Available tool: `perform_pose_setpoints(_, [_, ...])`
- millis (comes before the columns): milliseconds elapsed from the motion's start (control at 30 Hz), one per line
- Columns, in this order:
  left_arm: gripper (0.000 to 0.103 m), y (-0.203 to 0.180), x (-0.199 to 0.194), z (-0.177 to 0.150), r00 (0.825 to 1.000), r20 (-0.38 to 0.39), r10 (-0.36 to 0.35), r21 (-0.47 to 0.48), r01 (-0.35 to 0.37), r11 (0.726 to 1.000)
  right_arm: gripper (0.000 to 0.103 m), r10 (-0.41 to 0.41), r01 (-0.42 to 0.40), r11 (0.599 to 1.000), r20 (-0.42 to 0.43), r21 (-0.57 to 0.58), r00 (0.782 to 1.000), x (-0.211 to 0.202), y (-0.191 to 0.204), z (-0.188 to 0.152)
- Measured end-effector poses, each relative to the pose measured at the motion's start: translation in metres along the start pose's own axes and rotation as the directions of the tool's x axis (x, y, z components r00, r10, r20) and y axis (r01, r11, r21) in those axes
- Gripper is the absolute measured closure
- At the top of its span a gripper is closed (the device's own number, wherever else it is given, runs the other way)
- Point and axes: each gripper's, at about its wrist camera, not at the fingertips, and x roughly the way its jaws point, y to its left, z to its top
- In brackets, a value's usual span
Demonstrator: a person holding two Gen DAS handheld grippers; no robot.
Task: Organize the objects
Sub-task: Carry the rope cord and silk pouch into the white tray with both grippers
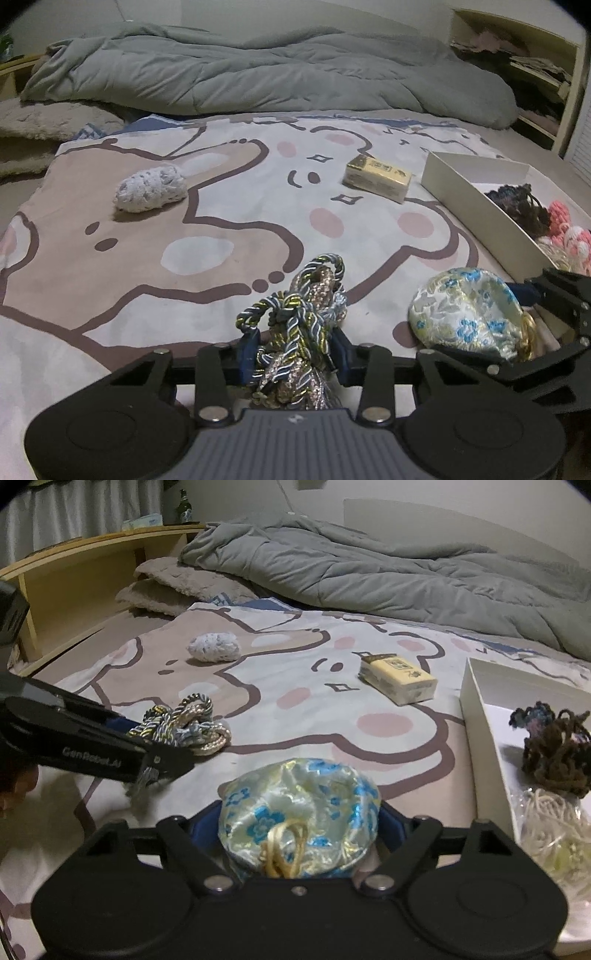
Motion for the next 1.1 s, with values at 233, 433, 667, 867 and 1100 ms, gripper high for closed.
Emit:
perform_pose_setpoints(233, [0.064, 0.000, -0.022, 0.004, 0.997, 0.056, 0.057, -0.083, -0.053, 0.995, 0.018, -0.004, 0.004, 1.000, 0.041, -0.003, 0.999, -0.015, 0.001, 0.006])
perform_pose_setpoints(433, [0.064, -0.003, -0.054, 0.010, 0.991, 0.112, 0.074, -0.147, -0.057, 0.988, 0.018, -0.009, 0.007, 0.999, 0.045, 0.052, 0.999, -0.039, -0.008, 0.017])
perform_pose_setpoints(667, [0.064, -0.019, -0.080, 0.012, 0.986, 0.149, 0.070, -0.157, -0.047, 0.986, 0.018, -0.018, 0.009, 0.995, 0.092, 0.095, 0.996, -0.075, -0.024, 0.026])
perform_pose_setpoints(867, [0.064, -0.033, -0.090, 0.011, 0.985, 0.161, 0.059, -0.176, -0.030, 0.984, 0.018, -0.048, 0.036, 0.995, 0.127, 0.096, 0.991, -0.103, -0.041, 0.032])
perform_pose_setpoints(1100, [0.064, -0.059, -0.098, 0.024, 0.982, 0.184, 0.033, -0.153, -0.005, 0.988, 0.018, -0.074, 0.060, 0.994, 0.155, 0.092, 0.985, -0.128, -0.057, 0.037])
